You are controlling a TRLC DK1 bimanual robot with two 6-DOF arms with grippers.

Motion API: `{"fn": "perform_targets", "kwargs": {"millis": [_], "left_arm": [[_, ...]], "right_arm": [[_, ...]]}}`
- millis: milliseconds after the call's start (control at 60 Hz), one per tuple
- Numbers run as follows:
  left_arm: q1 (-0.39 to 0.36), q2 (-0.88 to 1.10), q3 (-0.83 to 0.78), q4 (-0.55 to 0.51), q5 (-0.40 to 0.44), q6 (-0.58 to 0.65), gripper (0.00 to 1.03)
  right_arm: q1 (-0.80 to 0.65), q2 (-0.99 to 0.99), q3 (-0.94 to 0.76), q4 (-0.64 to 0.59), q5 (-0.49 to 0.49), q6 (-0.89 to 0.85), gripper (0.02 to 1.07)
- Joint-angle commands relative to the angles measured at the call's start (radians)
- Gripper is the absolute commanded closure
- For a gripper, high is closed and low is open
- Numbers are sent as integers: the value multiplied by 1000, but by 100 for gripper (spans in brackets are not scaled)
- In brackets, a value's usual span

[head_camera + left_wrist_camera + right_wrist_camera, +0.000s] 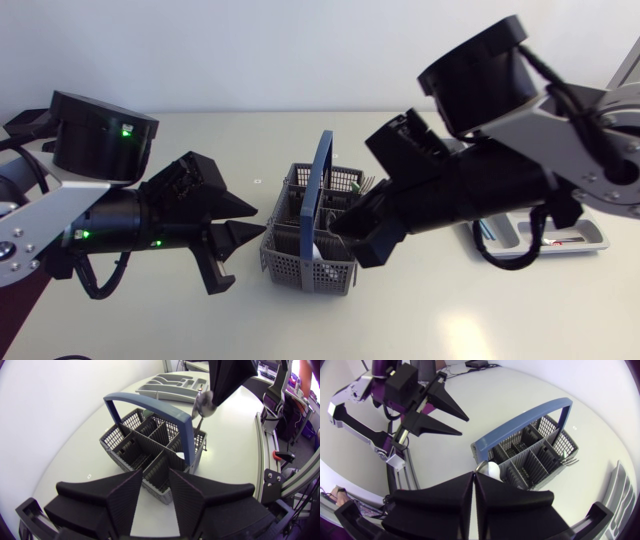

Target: Sort the cutlery from the basket into the organizer compartments.

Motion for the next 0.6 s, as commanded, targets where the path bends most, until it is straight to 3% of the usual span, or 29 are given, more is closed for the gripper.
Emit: {"fn": "perform_targets", "kwargs": {"millis": [0,333,583], "left_arm": [[-16,-16,-12,-10,-9,12,65],[-22,-20,-15,-16,-15,12,65],[-22,-29,-19,-23,-17,12,65]], "right_arm": [[-36,-59,2,-19,-64,9,101],[-174,-242,20,-157,-219,-24,101],[-409,-318,-23,-385,-219,-286,101]]}}
